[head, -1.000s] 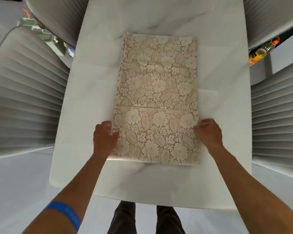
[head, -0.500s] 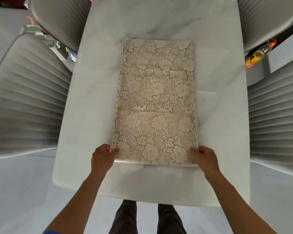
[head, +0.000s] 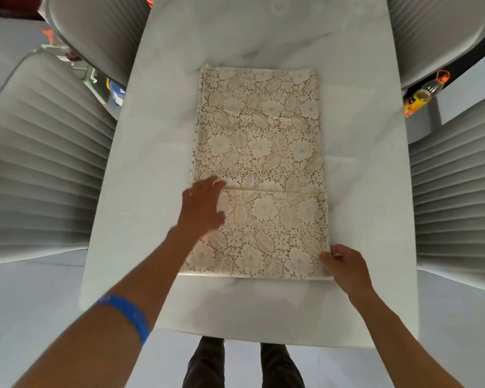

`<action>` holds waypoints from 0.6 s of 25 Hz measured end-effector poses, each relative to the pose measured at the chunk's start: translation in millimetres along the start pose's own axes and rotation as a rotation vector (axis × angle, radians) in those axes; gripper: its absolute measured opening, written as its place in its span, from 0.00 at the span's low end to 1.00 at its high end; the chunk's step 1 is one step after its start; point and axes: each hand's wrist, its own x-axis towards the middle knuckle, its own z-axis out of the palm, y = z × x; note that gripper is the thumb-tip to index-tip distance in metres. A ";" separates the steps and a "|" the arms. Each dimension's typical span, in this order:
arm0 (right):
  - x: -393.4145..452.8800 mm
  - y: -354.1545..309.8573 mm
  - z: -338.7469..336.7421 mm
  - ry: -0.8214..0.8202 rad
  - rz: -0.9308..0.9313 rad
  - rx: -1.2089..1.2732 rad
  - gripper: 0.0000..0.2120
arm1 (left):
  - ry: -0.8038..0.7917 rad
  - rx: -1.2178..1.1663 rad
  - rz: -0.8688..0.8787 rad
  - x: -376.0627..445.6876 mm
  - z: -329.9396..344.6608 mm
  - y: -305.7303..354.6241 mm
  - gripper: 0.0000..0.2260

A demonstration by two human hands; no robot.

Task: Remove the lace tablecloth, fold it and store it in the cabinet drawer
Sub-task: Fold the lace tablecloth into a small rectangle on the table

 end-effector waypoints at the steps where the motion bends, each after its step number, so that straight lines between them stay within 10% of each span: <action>1: 1.3 2.1 1.0 0.003 -0.011 -0.012 0.09 | -0.132 0.093 0.004 27.1 -5.7 3.1 0.36; 7: 6.3 6.4 3.2 0.005 -0.034 -0.028 0.06 | -0.365 0.159 -0.105 50.3 -25.5 -34.5 0.12; 12: 1.1 5.4 3.0 0.017 -0.010 -0.021 0.07 | -0.256 -0.890 -0.346 -0.8 -31.5 -61.2 0.15; 15: -3.1 2.8 1.1 0.010 -0.006 -0.001 0.08 | -0.348 -0.977 -0.460 -59.9 -9.6 -68.0 0.19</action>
